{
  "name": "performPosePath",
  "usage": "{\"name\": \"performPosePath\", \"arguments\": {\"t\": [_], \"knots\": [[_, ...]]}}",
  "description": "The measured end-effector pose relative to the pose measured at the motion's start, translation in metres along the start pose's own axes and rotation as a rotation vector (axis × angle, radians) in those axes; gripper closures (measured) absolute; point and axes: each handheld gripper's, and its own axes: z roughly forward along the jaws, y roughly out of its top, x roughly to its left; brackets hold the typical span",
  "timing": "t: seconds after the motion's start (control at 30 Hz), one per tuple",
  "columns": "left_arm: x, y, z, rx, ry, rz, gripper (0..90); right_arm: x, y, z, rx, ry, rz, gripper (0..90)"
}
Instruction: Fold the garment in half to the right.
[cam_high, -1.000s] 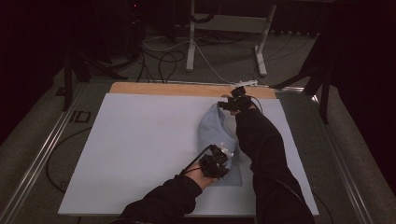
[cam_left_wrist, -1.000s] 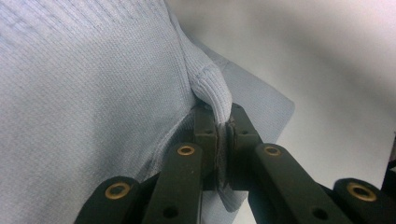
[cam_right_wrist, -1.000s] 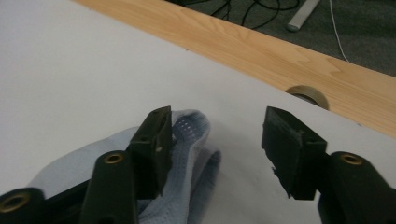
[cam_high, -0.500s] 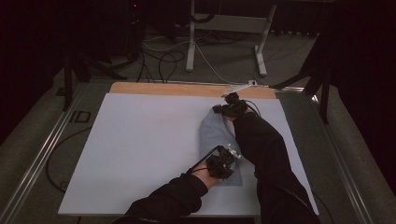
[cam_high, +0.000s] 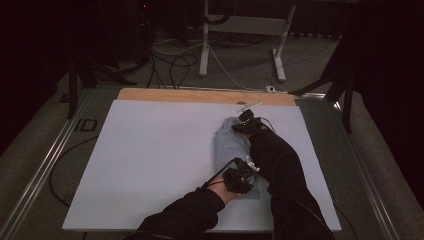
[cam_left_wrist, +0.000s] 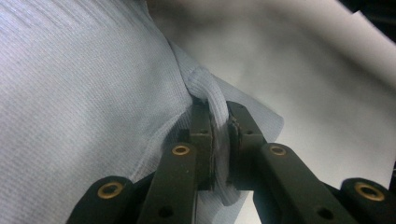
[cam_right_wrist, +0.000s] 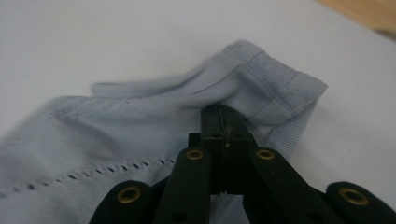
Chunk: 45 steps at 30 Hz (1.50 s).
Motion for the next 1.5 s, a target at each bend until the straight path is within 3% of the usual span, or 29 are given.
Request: {"name": "performPosePath", "arguments": {"t": [0.07,0.23,0.43,0.47,0.5,0.53,0.67,0.83,0.87,0.93,1.1,1.33,1.5], "knots": [[0.000,0.000,0.001,-0.003,0.000,-0.001,81.8,-0.001,-0.002,0.000,-0.019,0.007,0.024,90.0],[0.000,0.000,0.001,-0.002,-0.002,-0.004,81.9,0.000,-0.001,-0.005,-0.020,-0.004,0.009,90.0],[-0.003,0.001,0.002,-0.009,-0.001,0.004,80.0,-0.003,0.006,-0.047,-0.130,-0.005,0.016,77.4],[-0.003,0.001,0.002,-0.009,-0.001,0.004,79.5,-0.003,0.006,-0.047,-0.130,-0.005,0.016,77.4],[-0.004,0.002,0.002,-0.010,-0.006,0.008,77.3,-0.004,0.006,-0.064,-0.175,0.000,0.037,64.8],[-0.006,0.003,0.002,-0.011,-0.011,0.005,77.3,-0.004,0.006,-0.064,-0.175,0.000,0.037,64.8],[-0.010,0.004,0.004,-0.014,-0.020,0.011,74.2,-0.001,-0.001,-0.081,-0.232,0.016,0.077,41.1],[-0.016,0.004,0.002,-0.016,-0.020,0.034,70.6,0.001,-0.012,-0.087,-0.270,0.034,0.128,24.7],[-0.016,0.004,0.002,-0.016,-0.020,0.034,69.7,0.001,-0.012,-0.087,-0.270,0.034,0.128,24.7],[-0.018,0.004,0.002,-0.010,-0.019,0.044,69.4,0.003,-0.020,-0.088,-0.277,0.062,0.150,16.3],[-0.023,0.004,0.003,-0.017,-0.029,0.073,65.9,0.005,-0.030,-0.088,-0.290,0.087,0.176,13.5],[-0.024,0.004,0.000,-0.040,-0.039,0.098,66.1,0.008,-0.038,-0.090,-0.282,0.082,0.166,13.7],[-0.028,0.002,-0.002,-0.068,-0.057,0.132,76.0,0.010,-0.042,-0.098,-0.296,0.072,0.158,13.9]]}}
